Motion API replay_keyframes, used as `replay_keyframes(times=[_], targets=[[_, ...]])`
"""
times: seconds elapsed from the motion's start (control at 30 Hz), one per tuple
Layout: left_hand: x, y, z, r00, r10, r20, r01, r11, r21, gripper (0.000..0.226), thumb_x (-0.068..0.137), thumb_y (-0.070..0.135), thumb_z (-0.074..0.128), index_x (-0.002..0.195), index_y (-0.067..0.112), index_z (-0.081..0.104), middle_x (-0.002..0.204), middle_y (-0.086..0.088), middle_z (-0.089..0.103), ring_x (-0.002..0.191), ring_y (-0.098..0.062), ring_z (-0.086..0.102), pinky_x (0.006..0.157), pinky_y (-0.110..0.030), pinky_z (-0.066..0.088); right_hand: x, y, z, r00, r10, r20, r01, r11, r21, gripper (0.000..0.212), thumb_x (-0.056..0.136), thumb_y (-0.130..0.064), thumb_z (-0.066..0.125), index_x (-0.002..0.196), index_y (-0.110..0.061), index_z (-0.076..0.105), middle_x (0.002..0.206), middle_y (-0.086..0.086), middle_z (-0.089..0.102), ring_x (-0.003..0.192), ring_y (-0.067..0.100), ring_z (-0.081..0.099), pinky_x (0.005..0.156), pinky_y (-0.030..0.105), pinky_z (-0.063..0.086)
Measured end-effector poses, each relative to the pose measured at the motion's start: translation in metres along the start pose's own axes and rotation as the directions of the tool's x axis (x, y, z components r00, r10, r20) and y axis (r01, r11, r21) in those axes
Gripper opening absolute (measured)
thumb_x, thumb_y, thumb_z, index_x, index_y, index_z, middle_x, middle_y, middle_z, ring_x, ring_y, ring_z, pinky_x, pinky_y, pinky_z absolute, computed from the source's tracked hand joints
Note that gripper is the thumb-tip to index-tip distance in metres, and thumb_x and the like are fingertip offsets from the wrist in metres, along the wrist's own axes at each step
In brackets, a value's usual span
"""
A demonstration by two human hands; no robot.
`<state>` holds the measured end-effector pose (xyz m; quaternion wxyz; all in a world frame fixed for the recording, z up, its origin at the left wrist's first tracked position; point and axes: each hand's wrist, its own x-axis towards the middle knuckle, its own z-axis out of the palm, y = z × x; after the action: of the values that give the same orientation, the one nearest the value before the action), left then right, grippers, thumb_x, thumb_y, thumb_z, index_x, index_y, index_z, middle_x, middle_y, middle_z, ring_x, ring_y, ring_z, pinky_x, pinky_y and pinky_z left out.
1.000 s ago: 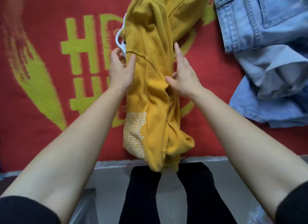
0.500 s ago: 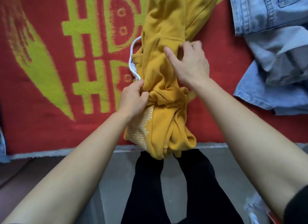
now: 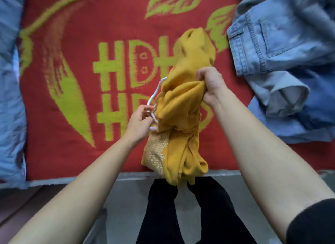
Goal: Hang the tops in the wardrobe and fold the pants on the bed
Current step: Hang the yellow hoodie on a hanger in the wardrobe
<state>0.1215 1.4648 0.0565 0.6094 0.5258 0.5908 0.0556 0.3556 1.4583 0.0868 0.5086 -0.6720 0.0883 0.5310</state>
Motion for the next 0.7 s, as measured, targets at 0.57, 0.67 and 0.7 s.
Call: replay_keyframes(times=[0.57,0.67,0.7], targets=[[-0.116,0.278,-0.143,0.980,0.162,0.115,-0.080,0.851,-0.518,0.030,0.083,0.032,0.059,0.107,0.016,0.065,0.099,-0.005,0.064,0.091,-0.019,0.059,0.079,-0.040,0.046,-0.263,-0.181,0.031,0.801,-0.018,0.598,0.182,0.959,-0.216,0.039,0.046,-0.012,0.060,0.079,-0.001,0.078,0.086,0.020,0.072,0.075,0.034,0.066,0.076,0.040,0.058],[-0.151,0.308,-0.154,0.926,0.329,0.187,-0.176,0.812,-0.557,0.027,0.090,0.029,0.059,0.112,0.017,0.071,0.114,-0.008,0.068,0.103,-0.024,0.063,0.093,-0.041,0.045,-0.289,-0.200,0.027,0.806,-0.093,0.585,0.287,0.925,-0.247,0.031,0.061,-0.009,0.055,0.080,-0.002,0.078,0.088,0.021,0.072,0.073,0.032,0.070,0.069,0.039,0.060],[-0.163,0.319,-0.156,0.914,0.374,0.157,-0.227,0.793,-0.566,0.032,0.092,0.025,0.062,0.119,0.010,0.068,0.122,-0.014,0.066,0.111,-0.029,0.062,0.096,-0.040,0.048,-0.293,-0.205,0.025,0.819,-0.147,0.554,0.351,0.893,-0.282,0.028,0.065,-0.010,0.059,0.086,-0.003,0.077,0.092,0.021,0.073,0.077,0.031,0.071,0.071,0.039,0.061]])
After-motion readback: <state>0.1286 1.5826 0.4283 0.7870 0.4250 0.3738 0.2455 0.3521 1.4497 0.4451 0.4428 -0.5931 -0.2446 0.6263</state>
